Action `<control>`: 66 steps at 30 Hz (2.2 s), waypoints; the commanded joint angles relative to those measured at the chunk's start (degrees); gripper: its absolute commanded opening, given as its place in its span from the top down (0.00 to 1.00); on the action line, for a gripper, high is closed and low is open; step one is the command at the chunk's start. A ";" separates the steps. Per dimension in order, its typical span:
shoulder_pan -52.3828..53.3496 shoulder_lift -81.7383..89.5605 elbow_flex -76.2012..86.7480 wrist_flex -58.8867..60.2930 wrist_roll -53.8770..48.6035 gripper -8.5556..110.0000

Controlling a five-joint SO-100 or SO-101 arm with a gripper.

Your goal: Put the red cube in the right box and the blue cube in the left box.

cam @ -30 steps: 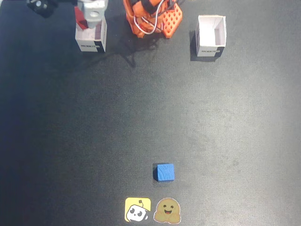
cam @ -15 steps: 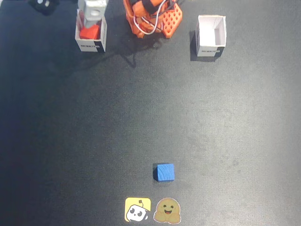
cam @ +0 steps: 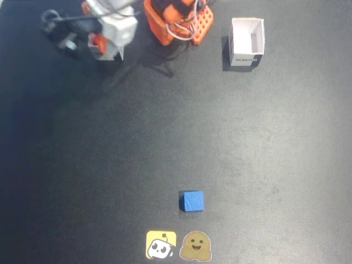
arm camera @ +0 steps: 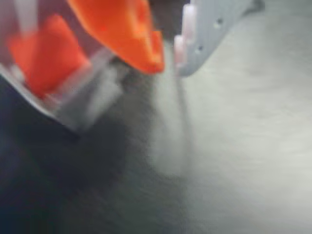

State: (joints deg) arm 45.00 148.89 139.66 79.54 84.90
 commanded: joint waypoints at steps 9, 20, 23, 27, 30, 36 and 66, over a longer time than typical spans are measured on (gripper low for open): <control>-23.38 1.58 -1.05 -3.96 3.60 0.93; -41.75 -1.14 1.93 -12.04 4.92 0.93; -44.91 -1.23 2.20 -13.54 3.69 0.93; -48.69 -1.32 3.25 -15.82 2.46 0.93; -51.15 -3.52 2.64 -17.23 2.37 0.93; -53.00 -13.01 -1.76 -20.57 2.55 0.93; -53.26 -59.77 -37.44 -29.79 8.96 0.89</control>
State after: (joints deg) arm -7.73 89.56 106.96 50.54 93.43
